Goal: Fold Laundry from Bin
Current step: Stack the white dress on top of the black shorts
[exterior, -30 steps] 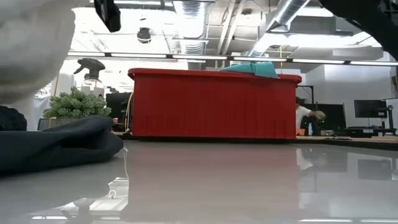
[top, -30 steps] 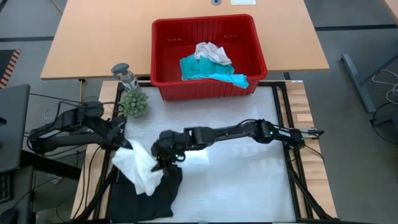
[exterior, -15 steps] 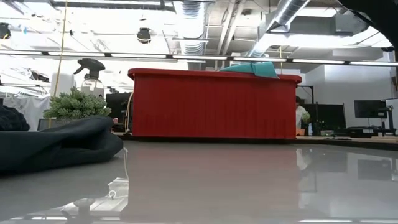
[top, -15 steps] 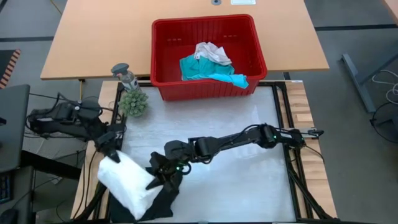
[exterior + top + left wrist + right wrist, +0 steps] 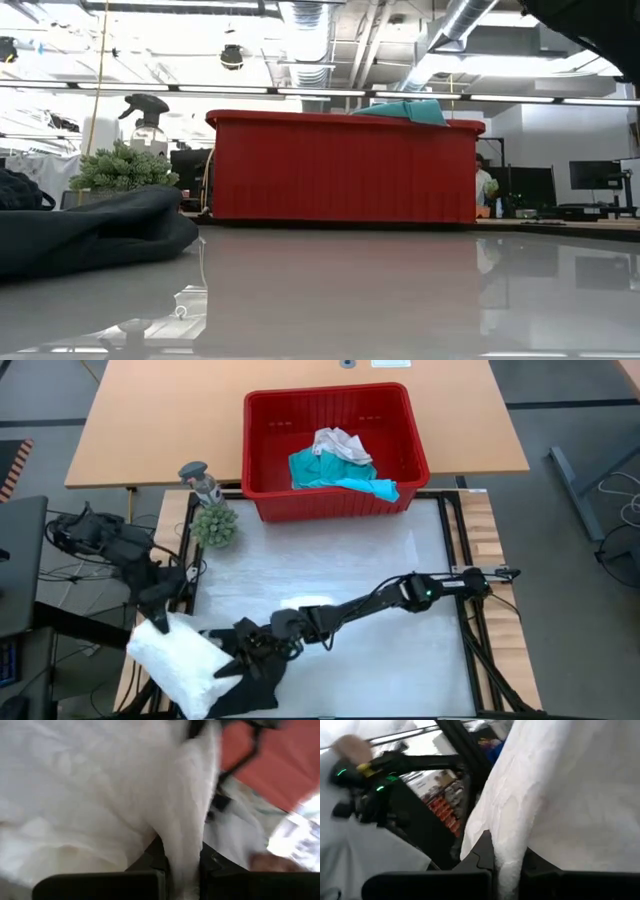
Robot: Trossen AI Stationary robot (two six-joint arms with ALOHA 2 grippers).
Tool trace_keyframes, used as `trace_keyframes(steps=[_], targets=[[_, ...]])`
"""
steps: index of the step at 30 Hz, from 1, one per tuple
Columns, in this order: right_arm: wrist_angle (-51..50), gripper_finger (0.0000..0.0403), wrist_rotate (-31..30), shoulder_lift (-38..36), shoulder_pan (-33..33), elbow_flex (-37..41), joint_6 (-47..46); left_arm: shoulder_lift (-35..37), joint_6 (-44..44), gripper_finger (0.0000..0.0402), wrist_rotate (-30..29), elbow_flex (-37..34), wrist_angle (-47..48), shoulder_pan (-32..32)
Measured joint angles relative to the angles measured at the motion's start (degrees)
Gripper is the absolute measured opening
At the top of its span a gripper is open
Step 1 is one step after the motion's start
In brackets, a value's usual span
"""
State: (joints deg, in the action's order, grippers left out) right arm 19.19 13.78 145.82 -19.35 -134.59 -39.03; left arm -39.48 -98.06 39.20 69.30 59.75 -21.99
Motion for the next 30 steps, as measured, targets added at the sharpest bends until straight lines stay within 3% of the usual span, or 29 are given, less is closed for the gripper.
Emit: trace_keyframes(steps=[4, 9, 12, 17, 22, 30], targets=[[0.43, 0.0037, -2.81, 2.51, -1.08, -0.40, -5.15, -1.39, 1.86, 0.0016, -2.60, -1.10, 8.69, -1.97], [-1.85, 0.0037, -5.52, 4.32, -3.08, -0.42, -7.94, -4.21, 7.07, 0.0019, -0.49, -8.73, 9.53, -3.20], [-3.74, 0.0037, -5.60, 5.45, -4.18, -0.40, -11.25, -6.28, 12.16, 0.0027, 2.22, -15.06, 5.07, -4.01], [-12.85, 0.0037, -6.42, 5.45, -5.99, -0.32, -12.18, -9.97, 18.06, 0.0032, 1.66, -24.99, -6.21, -4.52], [-18.38, 0.0037, -10.76, 5.53, -7.46, -0.26, -15.30, -14.01, 23.65, 0.0026, -2.14, -32.41, -17.83, -3.52], [-28.18, 0.0037, -14.10, 5.51, -7.37, -0.28, -19.60, -20.17, 33.21, 0.0030, -10.39, -36.53, -20.85, -0.04]])
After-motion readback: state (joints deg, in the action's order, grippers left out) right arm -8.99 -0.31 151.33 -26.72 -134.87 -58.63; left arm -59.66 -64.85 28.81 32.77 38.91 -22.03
